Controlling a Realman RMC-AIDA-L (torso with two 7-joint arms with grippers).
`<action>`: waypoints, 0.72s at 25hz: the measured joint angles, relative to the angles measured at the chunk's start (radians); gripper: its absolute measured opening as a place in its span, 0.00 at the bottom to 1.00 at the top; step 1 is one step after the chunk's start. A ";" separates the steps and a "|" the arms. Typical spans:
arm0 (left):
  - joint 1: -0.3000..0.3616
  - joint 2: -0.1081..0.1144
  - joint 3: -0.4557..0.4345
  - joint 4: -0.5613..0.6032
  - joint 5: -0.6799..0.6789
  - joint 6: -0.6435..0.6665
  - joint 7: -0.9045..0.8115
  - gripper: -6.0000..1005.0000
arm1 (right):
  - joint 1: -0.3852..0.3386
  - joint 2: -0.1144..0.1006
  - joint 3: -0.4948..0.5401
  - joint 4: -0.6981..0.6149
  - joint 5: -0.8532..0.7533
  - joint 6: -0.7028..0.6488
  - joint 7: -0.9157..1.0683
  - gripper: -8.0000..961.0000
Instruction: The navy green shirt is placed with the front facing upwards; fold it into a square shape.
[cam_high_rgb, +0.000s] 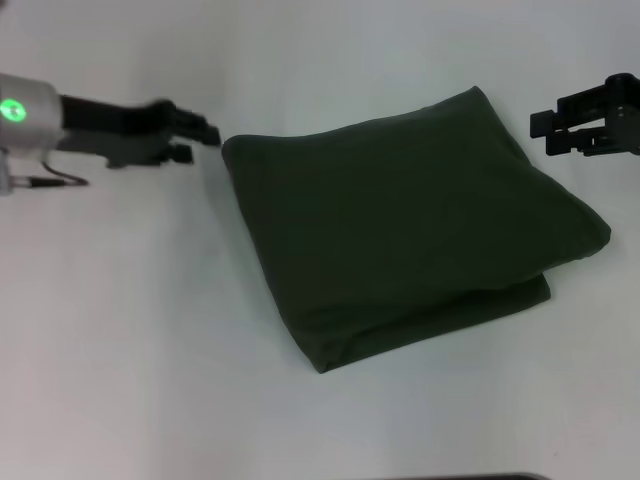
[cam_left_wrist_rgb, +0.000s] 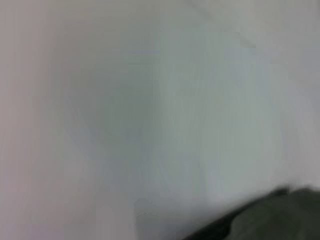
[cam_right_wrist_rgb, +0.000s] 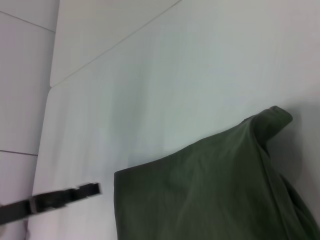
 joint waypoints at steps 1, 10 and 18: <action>0.009 -0.001 -0.019 0.029 -0.004 0.025 0.003 0.31 | 0.001 0.000 0.000 0.000 0.000 0.000 0.000 0.48; 0.033 0.016 -0.099 0.053 -0.104 0.312 0.085 0.50 | 0.009 -0.003 -0.001 0.000 0.000 0.000 0.000 0.48; 0.034 0.008 -0.089 0.006 -0.099 0.447 0.134 0.50 | 0.016 -0.002 -0.031 0.000 -0.002 -0.008 0.000 0.48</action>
